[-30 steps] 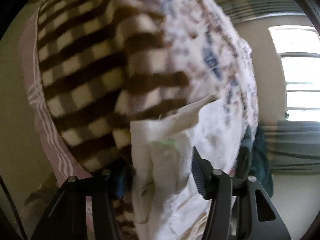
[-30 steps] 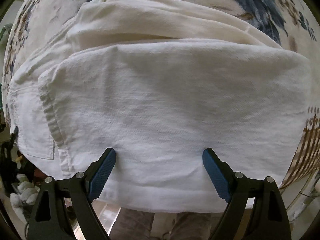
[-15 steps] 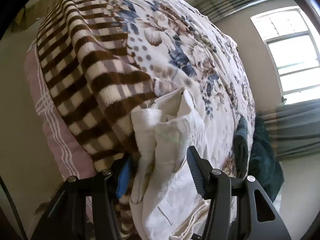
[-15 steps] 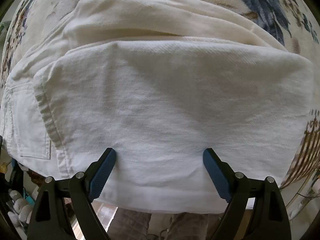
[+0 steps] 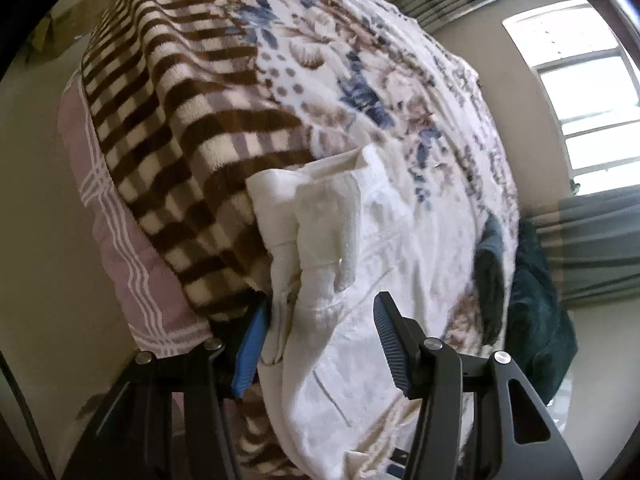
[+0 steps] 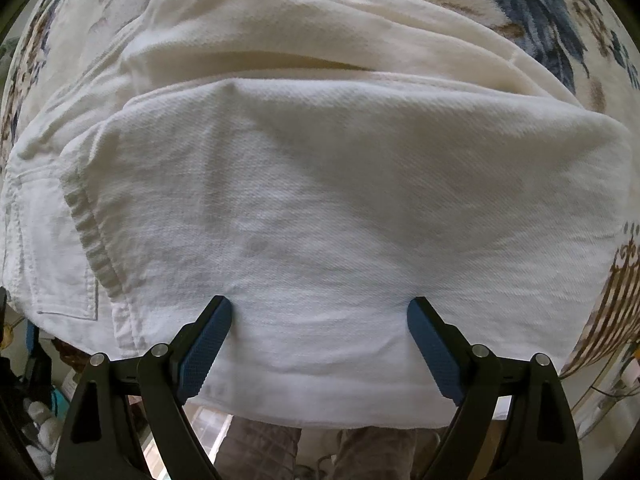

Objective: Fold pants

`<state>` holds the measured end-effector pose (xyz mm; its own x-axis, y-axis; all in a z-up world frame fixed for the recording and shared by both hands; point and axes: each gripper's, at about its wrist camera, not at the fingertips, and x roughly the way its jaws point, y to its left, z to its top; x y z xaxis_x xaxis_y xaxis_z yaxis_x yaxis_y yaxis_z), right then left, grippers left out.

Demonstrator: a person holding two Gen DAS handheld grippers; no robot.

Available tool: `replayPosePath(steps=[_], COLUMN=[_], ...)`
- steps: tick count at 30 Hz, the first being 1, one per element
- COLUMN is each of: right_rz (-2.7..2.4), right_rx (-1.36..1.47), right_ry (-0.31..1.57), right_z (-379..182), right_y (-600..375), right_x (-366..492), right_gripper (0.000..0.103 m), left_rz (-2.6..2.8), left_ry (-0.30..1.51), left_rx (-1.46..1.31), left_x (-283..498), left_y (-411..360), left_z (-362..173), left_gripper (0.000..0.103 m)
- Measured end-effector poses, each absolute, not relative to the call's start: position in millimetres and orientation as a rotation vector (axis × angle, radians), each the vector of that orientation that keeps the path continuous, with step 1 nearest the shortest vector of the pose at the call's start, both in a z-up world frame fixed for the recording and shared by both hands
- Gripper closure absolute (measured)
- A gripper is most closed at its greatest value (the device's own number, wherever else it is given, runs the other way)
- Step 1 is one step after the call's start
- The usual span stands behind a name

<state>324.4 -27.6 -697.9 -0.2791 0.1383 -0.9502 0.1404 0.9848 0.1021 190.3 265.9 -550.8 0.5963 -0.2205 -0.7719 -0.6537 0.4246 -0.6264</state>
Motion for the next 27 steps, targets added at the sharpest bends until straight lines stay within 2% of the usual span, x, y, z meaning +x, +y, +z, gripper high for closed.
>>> replayPosePath(steps=[19, 27], right_rz=[0.007, 0.01], right_rx=[0.199, 0.202], right_ry=[1.863, 1.87], right_z=[-697, -698], right_y=[-31, -30], right_x=[325, 328], right_gripper=[0.01, 0.01], left_rz=[0.327, 0.38], left_ry=[0.957, 0.958], left_rx=[-1.081, -1.058], left_x=[199, 221], left_y=[247, 269], left_z=[-537, -562], left_gripper=[0.053, 0.053])
